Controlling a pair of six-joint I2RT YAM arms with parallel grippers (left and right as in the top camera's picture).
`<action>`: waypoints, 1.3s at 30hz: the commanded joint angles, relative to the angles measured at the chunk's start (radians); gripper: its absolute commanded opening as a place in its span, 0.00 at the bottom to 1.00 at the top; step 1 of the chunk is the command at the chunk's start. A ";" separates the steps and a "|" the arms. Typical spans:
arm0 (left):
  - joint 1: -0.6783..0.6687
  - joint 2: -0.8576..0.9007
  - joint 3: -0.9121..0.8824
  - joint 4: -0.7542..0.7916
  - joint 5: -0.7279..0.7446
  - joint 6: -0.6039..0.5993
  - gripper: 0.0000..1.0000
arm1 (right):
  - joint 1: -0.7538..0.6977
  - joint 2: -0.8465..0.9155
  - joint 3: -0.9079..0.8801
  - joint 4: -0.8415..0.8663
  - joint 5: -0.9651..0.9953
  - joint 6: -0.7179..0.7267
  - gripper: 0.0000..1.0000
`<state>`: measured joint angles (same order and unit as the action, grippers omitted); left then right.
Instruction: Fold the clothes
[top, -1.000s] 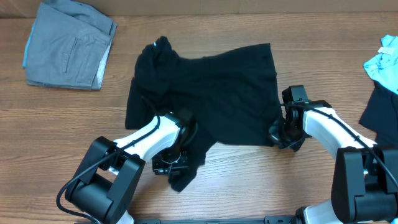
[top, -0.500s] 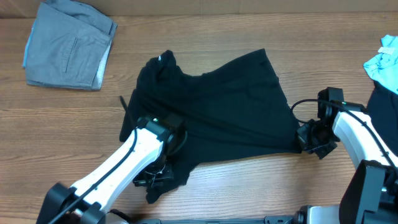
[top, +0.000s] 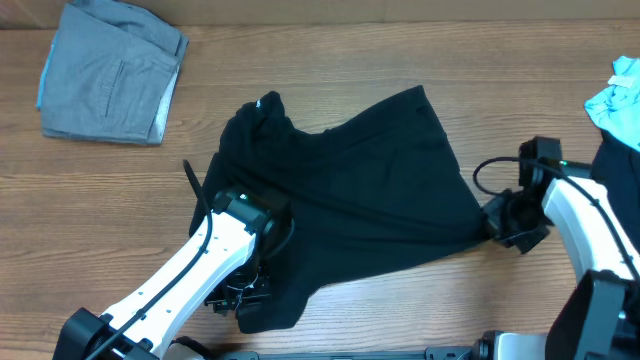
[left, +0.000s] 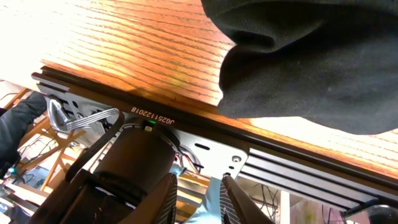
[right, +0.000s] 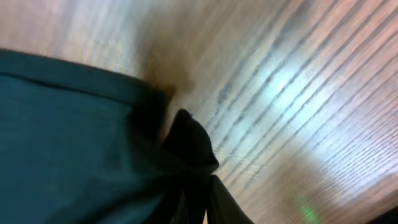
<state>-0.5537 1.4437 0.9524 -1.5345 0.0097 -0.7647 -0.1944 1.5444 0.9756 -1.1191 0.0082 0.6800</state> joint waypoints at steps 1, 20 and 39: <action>0.004 -0.018 0.001 -0.005 0.008 0.009 0.28 | -0.011 -0.064 0.103 -0.021 0.017 -0.037 0.48; 0.273 0.161 0.517 0.526 0.011 0.409 1.00 | 0.085 -0.034 0.217 0.315 -0.318 -0.270 1.00; 0.371 0.905 1.085 0.538 0.011 0.565 0.90 | 0.163 0.011 0.216 0.227 -0.218 -0.270 1.00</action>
<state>-0.1833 2.3100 1.9915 -1.0077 0.0254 -0.2279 -0.0368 1.5517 1.1660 -0.8848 -0.2470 0.4175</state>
